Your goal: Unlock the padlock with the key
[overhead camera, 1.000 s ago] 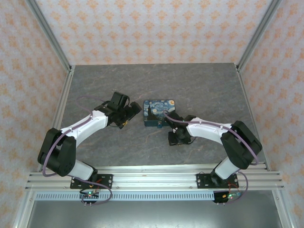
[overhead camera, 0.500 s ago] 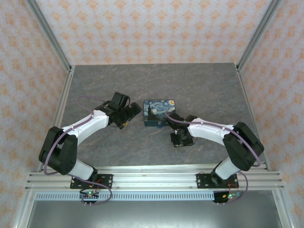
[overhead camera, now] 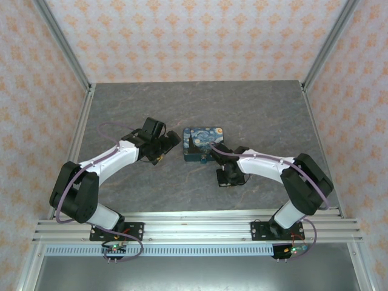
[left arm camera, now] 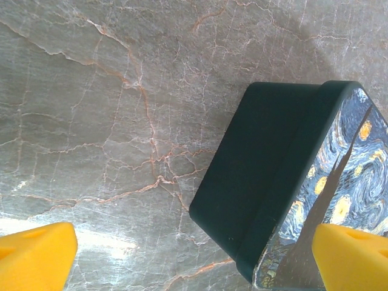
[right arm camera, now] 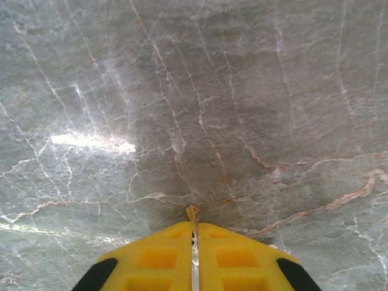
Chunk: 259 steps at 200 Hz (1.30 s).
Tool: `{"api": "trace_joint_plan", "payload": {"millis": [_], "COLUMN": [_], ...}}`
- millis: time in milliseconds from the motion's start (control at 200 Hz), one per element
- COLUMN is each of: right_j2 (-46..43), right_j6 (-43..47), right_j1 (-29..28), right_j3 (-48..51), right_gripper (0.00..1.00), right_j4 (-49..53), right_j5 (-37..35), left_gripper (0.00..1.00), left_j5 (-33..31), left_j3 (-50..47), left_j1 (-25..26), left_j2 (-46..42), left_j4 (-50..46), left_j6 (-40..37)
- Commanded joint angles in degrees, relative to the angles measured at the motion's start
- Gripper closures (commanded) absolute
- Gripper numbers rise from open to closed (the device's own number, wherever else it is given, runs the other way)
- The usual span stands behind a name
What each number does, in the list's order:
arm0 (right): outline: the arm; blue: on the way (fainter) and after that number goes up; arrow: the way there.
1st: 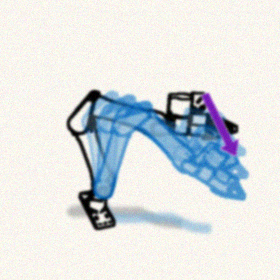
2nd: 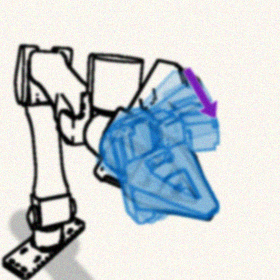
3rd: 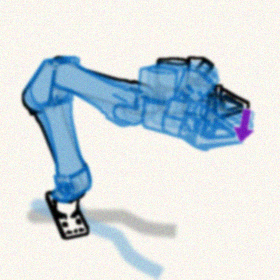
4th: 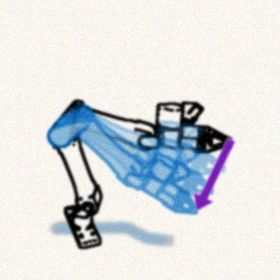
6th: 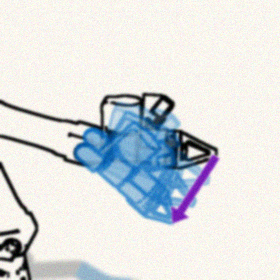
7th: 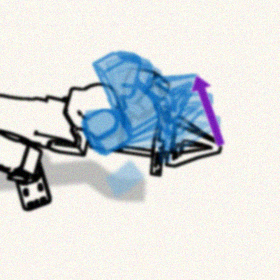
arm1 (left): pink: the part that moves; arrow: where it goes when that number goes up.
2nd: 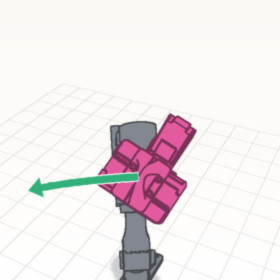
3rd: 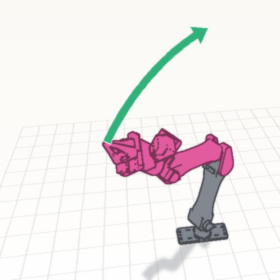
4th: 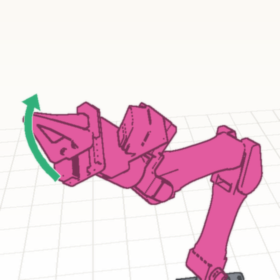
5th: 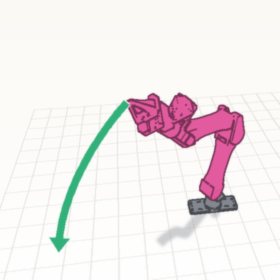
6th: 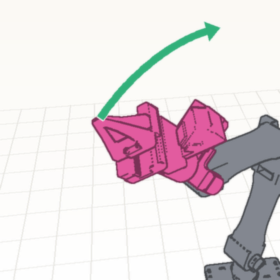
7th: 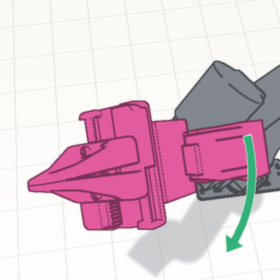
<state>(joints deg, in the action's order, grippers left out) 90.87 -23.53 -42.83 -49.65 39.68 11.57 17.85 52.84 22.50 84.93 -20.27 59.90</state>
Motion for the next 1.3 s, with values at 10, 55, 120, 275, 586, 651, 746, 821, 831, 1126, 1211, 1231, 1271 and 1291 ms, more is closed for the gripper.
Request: {"api": "trace_joint_plan", "payload": {"millis": [10, 55, 120, 275, 586, 651, 746, 821, 831, 1126, 1211, 1231, 1271, 1291], "right_j2": [2.42, 2.25, 1.49, -0.85, -4.89, -5.68, -5.89, -5.47, -5.4, -1.37, 0.18, 0.53, 1.05, 1.29], "right_j6": [-1.67, -2.19, -2.93, -5.6, -11.07, -10.09, -7.01, -3.61, -3.14, 2.44, 3.01, 3.2, 3.42, 3.54], "right_j1": [-0.5, -0.5, -0.5, -0.5, -0.3, -0.08, -0.06, -0.08, -0.07, -0.06, -0.06, -0.06, -0.06, -0.06], "right_j3": [0.05, -0.41, -1.16, -2.11, -1.12, -0.83, -1.11, -1.61, -1.6, -1.84, -2.2, -2.18, -2.29, -2.3], "right_gripper": [0.97, 1.0, 1.0, 1.0, 1.0, 0.97, 0.57, 0.46, 0.46, 0.46, 0.47, 0.47, 0.47, 0.47], "right_j4": [-2.84, -2.95, -3.16, -5.14, -9.58, -9.93, -8.37, -6.19, -5.93, -4.29, -4.27, -4.26, -4.07, -3.88], "right_j5": [-1.53, -2.0, -2.71, -3.73, -5.42, -4.75, -3.78, -3.1, -3.0, -1.38, -1.2, -1.11, -0.92, -0.85], "left_gripper": [0.0, 0.0, 0.0, 0.0, 0.0, 0.0, 0.0, 0.0, 0.0, 0.0, 0.0, 0.0, 0.0, 0.0], "left_j5": [0.46, 0.38, 0.42, 0.27, 0.17, 0.19, 0.4, 0.4, 0.36, 0.23, 0.16, 0.1, 0.08, 0.08], "left_j3": [1.22, 1.23, 1.26, 1.36, 1.04, 0.95, 0.91, 0.9, 0.96, 1.53, 1.57, 1.57, 1.76, 1.75], "left_j1": [0.33, 0.3, 0.35, 0.34, 0.4, 0.44, 0.44, 0.56, 0.56, 1.38, 1.49, 1.45, 1.49, 1.49], "left_j2": [0.55, 0.5, 0.5, 0.5, 0.15, 0.16, 0.24, 0.39, 0.41, 1.29, 1.26, 1.29, 1.3, 1.3], "left_j4": [-0.12, -0.22, -0.29, -0.35, -0.69, -0.71, -0.43, -0.29, -0.23, 0.06, -0.03, -0.05, -0.12, -0.12], "left_j6": [-0.68, -0.75, -0.83, -0.82, -1.09, -1.1, -0.86, -0.81, -0.81, -0.48, -0.4, -0.4, -0.4, -0.39]}}
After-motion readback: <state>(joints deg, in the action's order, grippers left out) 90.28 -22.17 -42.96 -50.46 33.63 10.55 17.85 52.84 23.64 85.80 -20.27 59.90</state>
